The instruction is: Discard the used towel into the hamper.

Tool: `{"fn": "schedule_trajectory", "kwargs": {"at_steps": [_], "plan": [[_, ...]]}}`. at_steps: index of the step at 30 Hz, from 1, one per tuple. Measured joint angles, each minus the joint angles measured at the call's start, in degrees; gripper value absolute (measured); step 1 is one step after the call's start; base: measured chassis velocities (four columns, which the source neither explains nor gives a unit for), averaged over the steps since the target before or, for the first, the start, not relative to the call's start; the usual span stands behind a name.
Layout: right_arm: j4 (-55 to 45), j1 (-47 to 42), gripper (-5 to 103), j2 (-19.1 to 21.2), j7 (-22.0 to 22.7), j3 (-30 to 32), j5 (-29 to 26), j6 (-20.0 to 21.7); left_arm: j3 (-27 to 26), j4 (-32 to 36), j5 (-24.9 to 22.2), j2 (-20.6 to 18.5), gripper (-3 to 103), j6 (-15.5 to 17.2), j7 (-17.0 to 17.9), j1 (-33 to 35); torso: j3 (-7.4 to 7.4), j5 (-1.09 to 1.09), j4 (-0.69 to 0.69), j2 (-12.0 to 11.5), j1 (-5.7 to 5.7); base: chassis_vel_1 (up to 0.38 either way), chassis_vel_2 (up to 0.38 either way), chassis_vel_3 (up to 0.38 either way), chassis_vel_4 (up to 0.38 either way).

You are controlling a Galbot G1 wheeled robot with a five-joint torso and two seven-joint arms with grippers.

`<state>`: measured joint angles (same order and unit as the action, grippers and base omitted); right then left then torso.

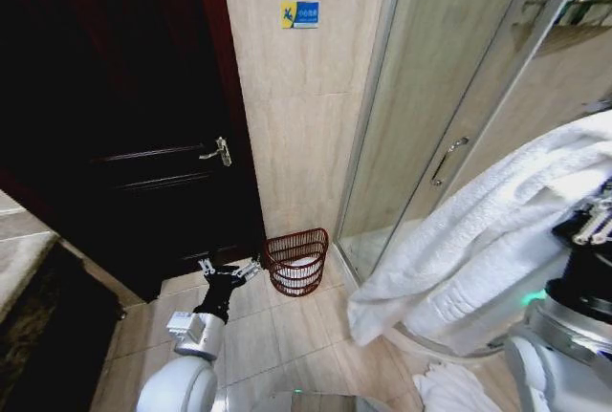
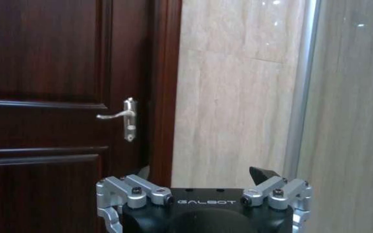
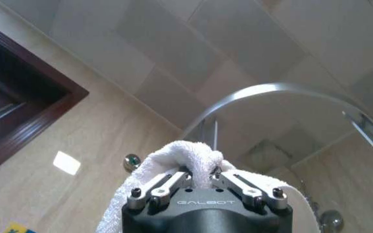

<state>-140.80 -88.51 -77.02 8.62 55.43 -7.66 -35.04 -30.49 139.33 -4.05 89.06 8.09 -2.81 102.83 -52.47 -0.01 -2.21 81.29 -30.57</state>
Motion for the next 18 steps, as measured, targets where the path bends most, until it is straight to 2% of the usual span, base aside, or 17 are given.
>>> {"fn": "schedule_trajectory", "kwargs": {"at_steps": [10,18], "plan": [[-1.0,-0.3,11,0.4,0.1,-0.4,-1.9,-0.3,0.0,0.0,0.0,0.0,100,0.0,0.0,0.0,0.01,-0.04,-0.01,0.0,0.01,0.159,0.148,-0.131,-0.124],[-1.1,0.0,11,1.2,0.0,-0.7,-1.8,-0.4,0.0,0.0,0.0,0.0,100,0.0,0.0,0.0,0.00,0.03,0.01,0.0,0.01,-0.027,-0.022,0.035,0.041]]}}
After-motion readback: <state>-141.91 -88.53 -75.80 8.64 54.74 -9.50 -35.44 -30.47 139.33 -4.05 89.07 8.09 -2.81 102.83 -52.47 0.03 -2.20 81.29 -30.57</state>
